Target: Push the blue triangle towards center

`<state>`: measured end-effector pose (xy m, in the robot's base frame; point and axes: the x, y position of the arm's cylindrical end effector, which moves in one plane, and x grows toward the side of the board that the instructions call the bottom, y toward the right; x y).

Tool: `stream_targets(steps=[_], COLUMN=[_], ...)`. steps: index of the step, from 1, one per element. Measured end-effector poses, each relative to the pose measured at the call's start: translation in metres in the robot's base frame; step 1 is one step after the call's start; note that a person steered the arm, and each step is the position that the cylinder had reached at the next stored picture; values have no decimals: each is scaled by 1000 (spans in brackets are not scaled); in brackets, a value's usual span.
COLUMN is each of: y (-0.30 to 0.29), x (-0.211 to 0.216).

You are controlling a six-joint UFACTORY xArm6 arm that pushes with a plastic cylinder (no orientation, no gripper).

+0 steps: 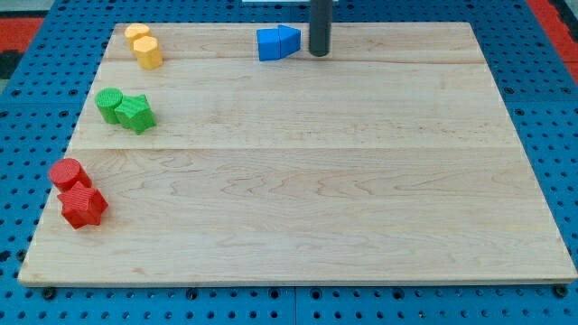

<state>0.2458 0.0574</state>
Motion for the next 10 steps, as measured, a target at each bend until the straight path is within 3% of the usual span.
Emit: stream_targets(steps=[1, 2, 4, 5, 8, 10], y=[8, -35, -52, -85, -63, 16], x=[-27, -27, -52, -38, 27, 50])
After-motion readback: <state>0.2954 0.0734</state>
